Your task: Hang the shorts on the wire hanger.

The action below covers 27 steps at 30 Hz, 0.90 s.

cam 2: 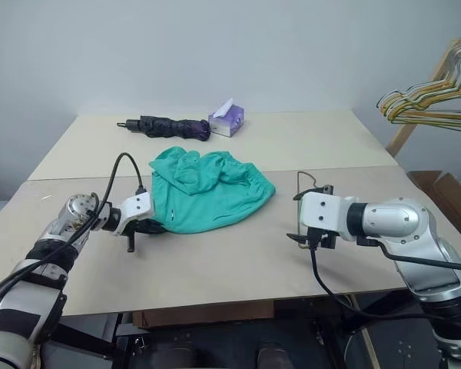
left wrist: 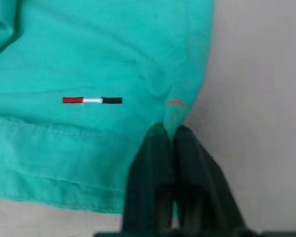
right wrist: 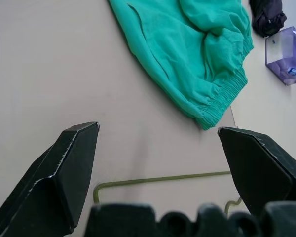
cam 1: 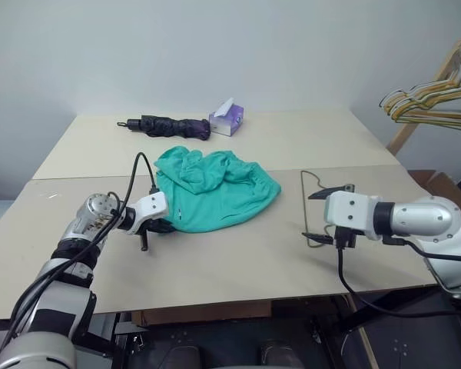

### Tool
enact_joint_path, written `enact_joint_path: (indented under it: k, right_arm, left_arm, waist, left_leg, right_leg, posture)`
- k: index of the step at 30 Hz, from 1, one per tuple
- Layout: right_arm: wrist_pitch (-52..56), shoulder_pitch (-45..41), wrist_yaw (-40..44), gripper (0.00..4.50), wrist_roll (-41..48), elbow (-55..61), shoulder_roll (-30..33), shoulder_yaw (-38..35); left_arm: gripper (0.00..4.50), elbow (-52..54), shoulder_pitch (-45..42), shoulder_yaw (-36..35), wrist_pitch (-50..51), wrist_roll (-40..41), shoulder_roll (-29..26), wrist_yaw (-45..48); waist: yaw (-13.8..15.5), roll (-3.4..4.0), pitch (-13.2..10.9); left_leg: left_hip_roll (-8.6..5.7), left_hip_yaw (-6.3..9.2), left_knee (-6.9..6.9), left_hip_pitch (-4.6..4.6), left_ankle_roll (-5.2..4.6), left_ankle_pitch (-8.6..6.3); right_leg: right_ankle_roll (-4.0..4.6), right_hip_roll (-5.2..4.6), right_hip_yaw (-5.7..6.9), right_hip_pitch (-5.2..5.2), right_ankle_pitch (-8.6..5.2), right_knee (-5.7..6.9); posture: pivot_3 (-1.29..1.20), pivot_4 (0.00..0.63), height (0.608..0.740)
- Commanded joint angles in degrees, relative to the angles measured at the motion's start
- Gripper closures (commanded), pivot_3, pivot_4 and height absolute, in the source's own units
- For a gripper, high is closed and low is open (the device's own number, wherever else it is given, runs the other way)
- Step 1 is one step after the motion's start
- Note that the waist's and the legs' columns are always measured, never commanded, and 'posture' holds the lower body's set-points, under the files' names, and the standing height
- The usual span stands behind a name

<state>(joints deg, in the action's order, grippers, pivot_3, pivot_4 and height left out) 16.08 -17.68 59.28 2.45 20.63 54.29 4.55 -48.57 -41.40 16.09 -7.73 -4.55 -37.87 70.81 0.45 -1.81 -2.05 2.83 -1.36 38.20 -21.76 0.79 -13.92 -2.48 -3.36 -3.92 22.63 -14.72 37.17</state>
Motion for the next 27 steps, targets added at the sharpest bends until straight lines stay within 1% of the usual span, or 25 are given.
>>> enact_joint_path:
  k: [1, 4, 6, 8, 12, 14, 17, 20, 26, 27]
  right_arm:
    - [-0.47, -3.48, -1.34, 0.00, -2.09, -0.64, -1.89, 2.67]
    - [-3.17, -6.12, -3.14, 0.00, -7.22, -3.64, -4.07, 7.11]
    - [-6.47, -8.59, -4.85, 0.00, -12.36, -6.76, -5.29, 10.82]
    - [-9.25, -11.06, -5.98, 0.00, -15.44, -10.12, -7.13, 13.55]
    - [-16.35, -14.25, -9.48, 0.00, -21.36, -18.53, -10.21, 17.56]
    - [-21.84, -15.56, -12.34, 0.00, -24.10, -24.44, -12.28, 19.78]
    - [-27.95, -17.34, -16.66, 0.00, -27.32, -31.76, -15.30, 21.72]
    - [-31.75, -19.44, -20.57, 0.00, -29.84, -38.05, -18.16, 22.69]
    - [-38.65, -22.11, -27.42, 0.00, -34.27, -46.76, -21.93, 24.39]
    - [-38.36, -22.37, -27.74, 0.18, -34.15, -47.87, -22.87, 24.15]
  left_arm:
    - [4.49, 1.81, -0.16, -0.82, -2.02, -0.77, -1.78, 0.57]
    - [4.49, 7.07, 1.54, -1.79, -1.44, 0.77, -4.08, 2.97]
    - [4.49, 12.48, 3.61, -2.66, -0.18, 2.85, -6.82, 6.65]
    - [4.49, 17.98, 5.98, -3.86, 1.57, 4.46, -9.67, 8.92]
    - [4.49, 26.34, 9.81, -6.42, 5.29, 7.08, -14.10, 11.14]
    - [4.49, 30.70, 11.74, -8.05, 7.78, 8.63, -16.52, 12.02]
    - [4.49, 35.39, 14.21, -9.92, 10.18, 10.10, -19.72, 12.83]
    - [4.49, 38.93, 16.21, -11.70, 12.59, 11.44, -22.39, 13.12]
    - [4.49, 42.20, 18.00, -14.20, 15.71, 13.42, -24.68, 12.72]
    - [4.50, 42.31, 18.22, -14.32, 15.72, 13.36, -24.90, 12.71]
  waist:
    - [-0.23, 0.00, 0.00]
    - [-0.54, 0.00, 0.00]
    - [-1.11, -0.01, 0.00]
    - [-1.40, -0.01, 0.00]
    - [-1.44, -0.01, 0.00]
    - [-1.22, -0.01, 0.00]
    - [-1.12, -0.01, 0.00]
    - [-1.19, -0.01, -0.01]
    - [-1.14, -0.01, -0.01]
    - [-1.14, -0.01, -0.01]
  left_leg:
    - [0.00, 0.00, 0.00, -0.01, 0.00, 0.00]
    - [0.01, 0.00, 0.00, -0.11, 0.00, 0.00]
    - [0.01, -0.01, 0.00, -0.29, 0.00, 0.00]
    - [0.01, -0.02, 0.00, -0.49, 0.00, 0.00]
    - [0.02, -0.01, 0.00, -0.50, 0.00, 0.00]
    - [0.02, -0.03, 0.00, -0.50, 0.00, 0.00]
    - [0.03, -0.02, 0.00, -0.49, 0.00, 0.00]
    - [0.03, -0.02, 0.00, -0.48, 0.00, 0.00]
    - [0.03, -0.01, -0.01, -0.46, 0.00, 0.00]
    - [0.03, -0.01, -0.01, -0.46, 0.00, 0.00]
  right_leg:
    - [0.00, 0.00, 0.00, 0.02, 0.00, 0.00]
    - [0.00, 0.00, 0.00, 0.09, 0.00, 0.00]
    - [0.01, -0.01, -0.01, 0.32, 0.01, 0.02]
    - [0.02, 0.00, -0.02, 0.52, 0.01, 0.05]
    - [0.01, 0.00, -0.02, 0.54, 0.01, 0.05]
    - [0.01, -0.03, -0.03, 0.52, 0.01, 0.04]
    - [0.01, -0.03, -0.01, 0.52, 0.01, 0.05]
    - [0.01, -0.02, -0.02, 0.52, 0.01, 0.06]
    - [0.02, -0.02, -0.02, 0.51, 0.01, 0.06]
    - [0.02, -0.02, -0.02, 0.51, 0.01, 0.07]
  posture:
    - [0.03, 0.000, 0.740]
    - [0.02, 0.000, 0.740]
    - [0.03, 0.000, 0.740]
    - [0.04, 0.000, 0.740]
    - [0.05, 0.000, 0.740]
    - [0.06, 0.000, 0.740]
    - [0.08, 0.000, 0.740]
    - [0.10, 0.000, 0.740]
    - [0.11, 0.000, 0.740]
    - [0.11, 0.000, 0.740]
